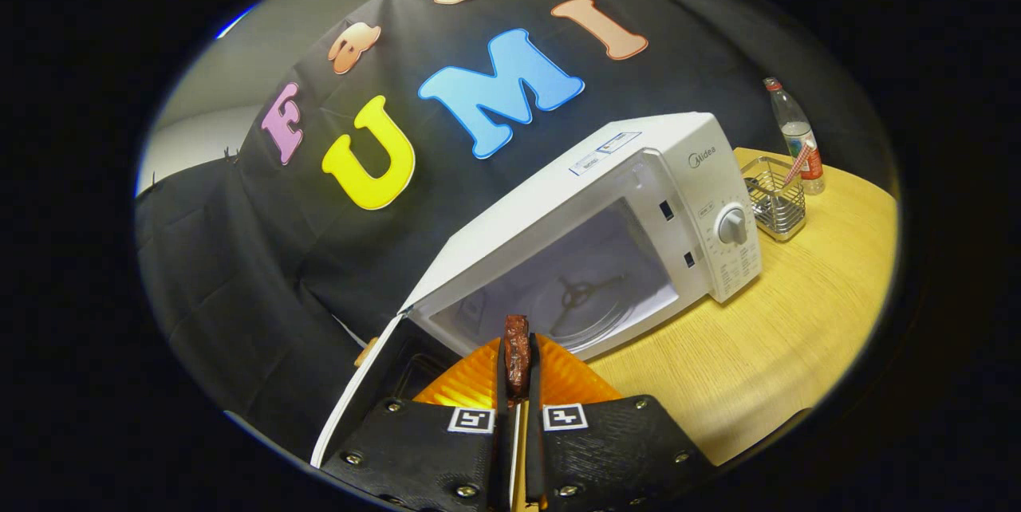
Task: Open the microwave, put the food inside, and close the microwave door.
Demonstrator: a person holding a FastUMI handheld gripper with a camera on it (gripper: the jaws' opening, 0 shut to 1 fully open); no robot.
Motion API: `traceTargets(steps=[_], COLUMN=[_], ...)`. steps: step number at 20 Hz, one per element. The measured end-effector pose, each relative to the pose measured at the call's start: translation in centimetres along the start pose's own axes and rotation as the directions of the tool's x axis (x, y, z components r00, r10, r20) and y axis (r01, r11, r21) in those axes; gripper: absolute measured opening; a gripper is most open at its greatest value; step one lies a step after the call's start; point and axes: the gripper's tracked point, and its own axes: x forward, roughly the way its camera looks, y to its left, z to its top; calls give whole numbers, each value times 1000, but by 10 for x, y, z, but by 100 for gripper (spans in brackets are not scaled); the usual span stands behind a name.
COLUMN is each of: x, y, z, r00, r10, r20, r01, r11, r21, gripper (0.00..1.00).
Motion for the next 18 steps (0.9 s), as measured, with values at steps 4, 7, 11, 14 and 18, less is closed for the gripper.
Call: traceTargets(steps=[4,7,11,14,18], x=[28,49,73,94,120], y=[-12,-21,-29,-36,-42], z=[6,3,2,-4,-12], r00=[999,997,994,994,996], r10=[-22,-42,-56,-71,-73], r20=[46,60,91,80,57], r01=[21,41,54,68,69], r11=[1000,999,998,997,996], r21=[13,22,32,33,63], gripper=[8,8,8,7,8])
